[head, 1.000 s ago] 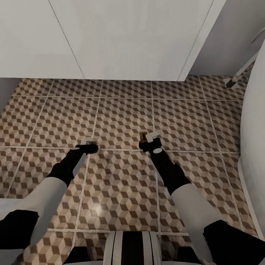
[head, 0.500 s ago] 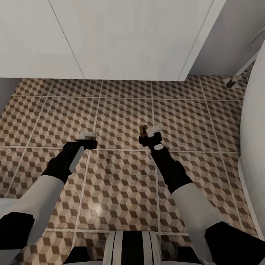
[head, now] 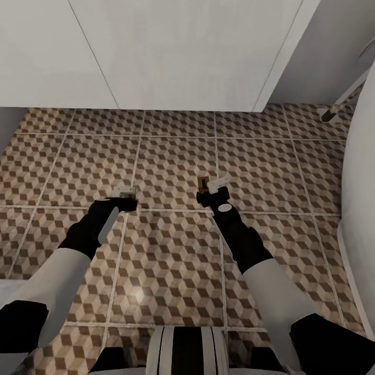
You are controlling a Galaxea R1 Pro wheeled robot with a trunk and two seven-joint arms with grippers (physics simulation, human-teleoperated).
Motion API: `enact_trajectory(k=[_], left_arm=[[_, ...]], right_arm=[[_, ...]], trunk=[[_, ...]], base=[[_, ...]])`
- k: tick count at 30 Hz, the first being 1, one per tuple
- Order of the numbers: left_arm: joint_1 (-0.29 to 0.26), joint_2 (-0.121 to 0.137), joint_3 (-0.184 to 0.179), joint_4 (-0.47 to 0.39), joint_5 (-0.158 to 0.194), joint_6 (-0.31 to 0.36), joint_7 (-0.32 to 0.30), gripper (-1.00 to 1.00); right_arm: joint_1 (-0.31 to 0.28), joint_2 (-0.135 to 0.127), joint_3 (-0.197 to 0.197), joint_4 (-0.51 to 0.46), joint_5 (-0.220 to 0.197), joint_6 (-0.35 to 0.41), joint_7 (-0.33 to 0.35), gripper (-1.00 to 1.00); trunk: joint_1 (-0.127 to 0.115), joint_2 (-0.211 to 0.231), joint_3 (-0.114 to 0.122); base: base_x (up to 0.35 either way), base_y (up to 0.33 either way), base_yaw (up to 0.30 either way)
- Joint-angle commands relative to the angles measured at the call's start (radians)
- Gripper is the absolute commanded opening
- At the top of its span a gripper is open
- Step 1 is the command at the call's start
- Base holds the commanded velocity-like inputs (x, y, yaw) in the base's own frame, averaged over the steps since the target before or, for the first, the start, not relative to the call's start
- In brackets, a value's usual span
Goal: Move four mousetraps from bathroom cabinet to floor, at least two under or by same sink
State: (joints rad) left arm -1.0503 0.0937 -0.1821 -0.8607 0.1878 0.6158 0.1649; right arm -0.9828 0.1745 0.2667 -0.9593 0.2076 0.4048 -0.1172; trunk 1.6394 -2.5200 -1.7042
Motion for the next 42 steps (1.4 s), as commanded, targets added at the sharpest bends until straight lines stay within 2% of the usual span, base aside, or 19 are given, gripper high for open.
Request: enact_trajectory(k=[1,13,19,25,33,42], left_arm=[[0.0,0.001,-0.005,-0.001,0.009,0.004,0.01,-1.0],[0.0,0.0,-0.004,-0.007,0.009,0.004,0.01,-1.0],[0.0,0.001,-0.005,-0.113,0.01,0.018,0.011,-1.0],[0.0,0.007,-0.005,-0.24,0.009,0.117,0.011,-1.0],[0.0,0.013,-0.005,-0.263,0.01,0.137,0.011,-1.0],[0.0,0.014,-0.005,-0.266,0.01,0.137,0.011,-1.0]], right_arm=[[0.0,0.0,0.002,-0.001,0.003,0.006,-0.004,-1.0],[0.0,0.0,0.002,-0.021,0.003,0.007,-0.004,-1.0],[0.0,0.0,0.002,-0.07,0.003,0.007,-0.004,-1.0],[0.0,0.0,0.003,-0.155,0.003,0.023,-0.004,-1.0],[0.0,0.0,0.005,-0.203,0.001,0.081,-0.004,-1.0],[0.0,0.0,0.005,-0.211,0.001,0.084,-0.004,-1.0]], trunk=[[0.0,0.0,-0.005],[0.006,-0.003,-0.051],[0.008,-0.005,-0.074],[0.011,-0.006,-0.097],[0.015,-0.008,-0.128],[0.019,-0.01,-0.128]], base=[[0.0,0.0,0.0],[0.0,0.0,0.0],[0.0,0.0,0.0],[0.0,0.0,0.0],[0.0,0.0,0.0],[0.0,0.0,0.0]])
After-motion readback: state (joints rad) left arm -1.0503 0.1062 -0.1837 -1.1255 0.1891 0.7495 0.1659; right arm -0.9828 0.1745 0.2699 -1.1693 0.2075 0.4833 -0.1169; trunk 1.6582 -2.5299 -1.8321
